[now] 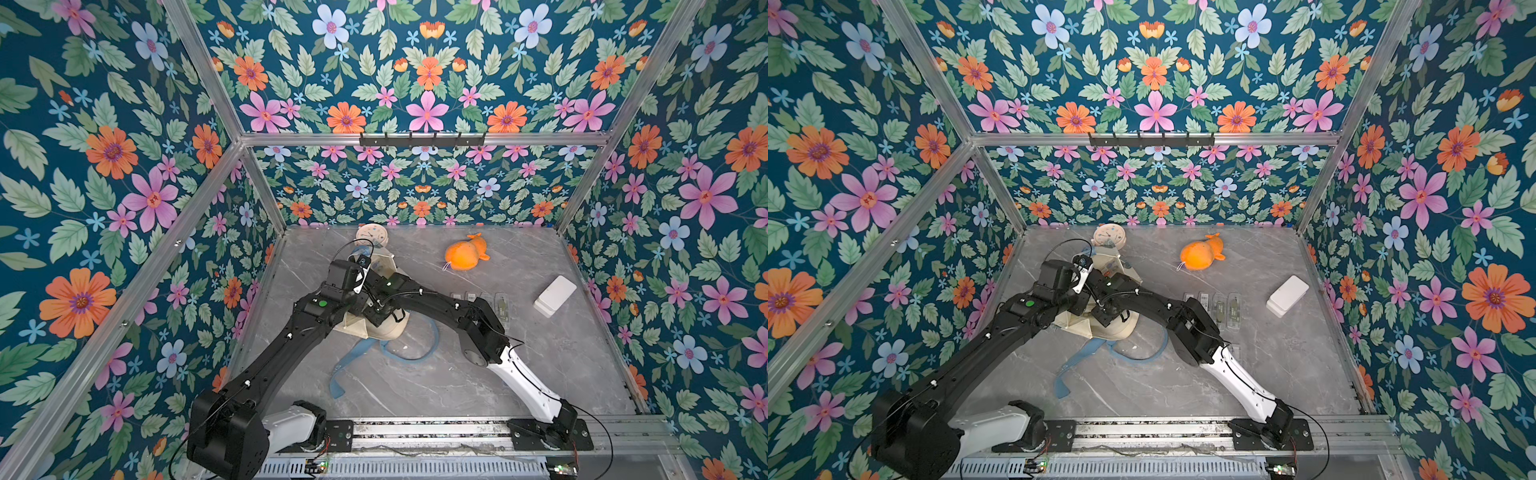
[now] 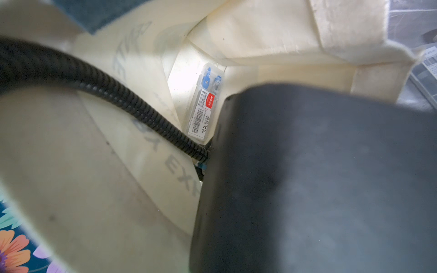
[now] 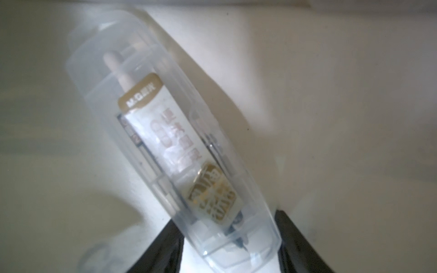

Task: Take out the compass set from the canvas bag
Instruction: Pick up the compass set from the canvas bag.

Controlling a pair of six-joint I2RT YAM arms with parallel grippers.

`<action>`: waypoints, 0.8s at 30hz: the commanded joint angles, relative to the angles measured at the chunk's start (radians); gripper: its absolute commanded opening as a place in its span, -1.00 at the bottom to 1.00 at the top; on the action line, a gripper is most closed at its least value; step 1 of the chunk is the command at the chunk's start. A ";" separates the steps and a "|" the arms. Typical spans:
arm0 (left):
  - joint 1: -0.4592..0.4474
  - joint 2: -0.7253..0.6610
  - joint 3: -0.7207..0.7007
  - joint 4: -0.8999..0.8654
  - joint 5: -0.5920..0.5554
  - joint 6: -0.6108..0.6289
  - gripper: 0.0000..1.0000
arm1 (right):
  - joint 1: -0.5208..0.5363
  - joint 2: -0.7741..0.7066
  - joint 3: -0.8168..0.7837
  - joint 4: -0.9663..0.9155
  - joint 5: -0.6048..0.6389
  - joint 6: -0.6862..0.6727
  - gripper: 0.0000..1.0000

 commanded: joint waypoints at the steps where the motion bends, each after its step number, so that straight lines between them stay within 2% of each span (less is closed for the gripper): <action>1: -0.007 -0.002 0.013 0.216 0.153 -0.016 -1.00 | 0.035 -0.012 -0.009 -0.079 0.006 -0.010 0.04; 11: -0.007 -0.002 0.014 0.215 0.140 -0.024 -1.00 | 0.035 -0.125 -0.081 -0.050 -0.016 -0.005 -0.19; 24: -0.007 0.014 0.023 0.215 0.128 -0.030 -1.00 | 0.035 -0.273 -0.220 -0.055 -0.042 0.043 -0.25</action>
